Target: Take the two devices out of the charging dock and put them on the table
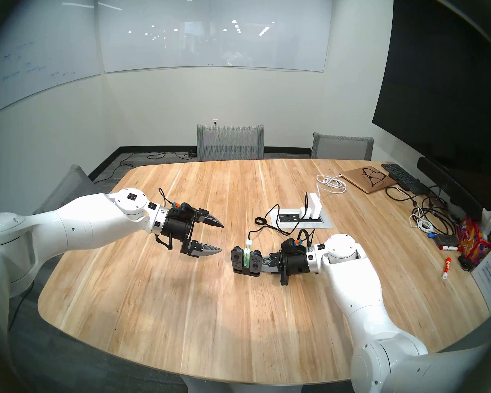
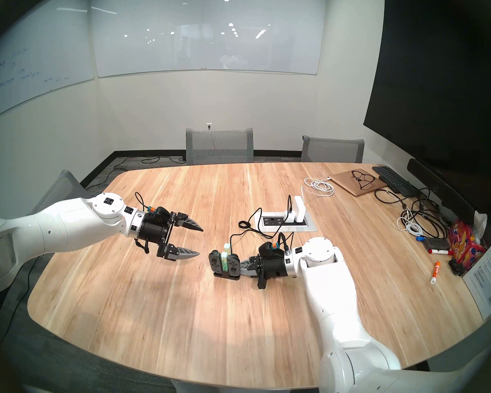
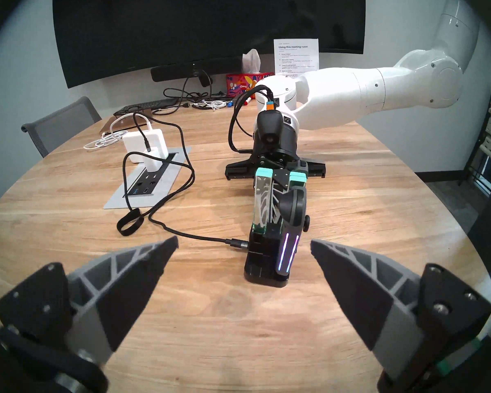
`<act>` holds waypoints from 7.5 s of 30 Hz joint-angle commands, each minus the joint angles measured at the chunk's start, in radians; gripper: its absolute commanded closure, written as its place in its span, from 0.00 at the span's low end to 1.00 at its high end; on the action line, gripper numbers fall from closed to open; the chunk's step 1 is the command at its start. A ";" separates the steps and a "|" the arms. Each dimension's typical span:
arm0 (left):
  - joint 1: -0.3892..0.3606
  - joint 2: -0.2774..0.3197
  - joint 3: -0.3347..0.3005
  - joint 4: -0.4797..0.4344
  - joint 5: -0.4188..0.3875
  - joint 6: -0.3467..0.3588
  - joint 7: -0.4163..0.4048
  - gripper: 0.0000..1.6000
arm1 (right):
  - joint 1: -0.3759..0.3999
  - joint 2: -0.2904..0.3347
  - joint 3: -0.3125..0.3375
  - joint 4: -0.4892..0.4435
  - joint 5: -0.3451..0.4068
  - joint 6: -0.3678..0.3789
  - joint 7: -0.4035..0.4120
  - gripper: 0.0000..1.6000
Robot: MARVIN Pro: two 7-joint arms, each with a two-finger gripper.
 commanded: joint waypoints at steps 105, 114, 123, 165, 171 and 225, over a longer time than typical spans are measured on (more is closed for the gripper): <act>0.017 -0.078 0.054 -0.058 0.099 0.019 0.082 1.00 | 0.010 0.006 -0.003 -0.010 0.021 -0.001 -0.001 1.00; 0.025 -0.081 0.048 -0.061 0.105 0.002 0.102 1.00 | 0.010 0.006 -0.004 -0.010 0.022 -0.001 -0.001 1.00; 0.022 -0.057 0.037 -0.103 0.094 -0.008 0.123 1.00 | 0.010 0.006 -0.004 -0.010 0.022 -0.001 -0.001 1.00; 0.026 -0.034 0.038 -0.118 0.078 -0.031 0.127 1.00 | 0.010 0.008 -0.006 -0.010 0.024 -0.001 -0.001 1.00; 0.031 -0.038 0.047 -0.114 0.086 -0.030 0.134 1.00 | 0.010 0.008 -0.006 -0.009 0.025 -0.001 -0.001 1.00; 0.054 -0.016 0.092 -0.120 0.085 -0.035 0.176 1.00 | 0.010 0.008 -0.007 -0.009 0.026 -0.001 -0.001 1.00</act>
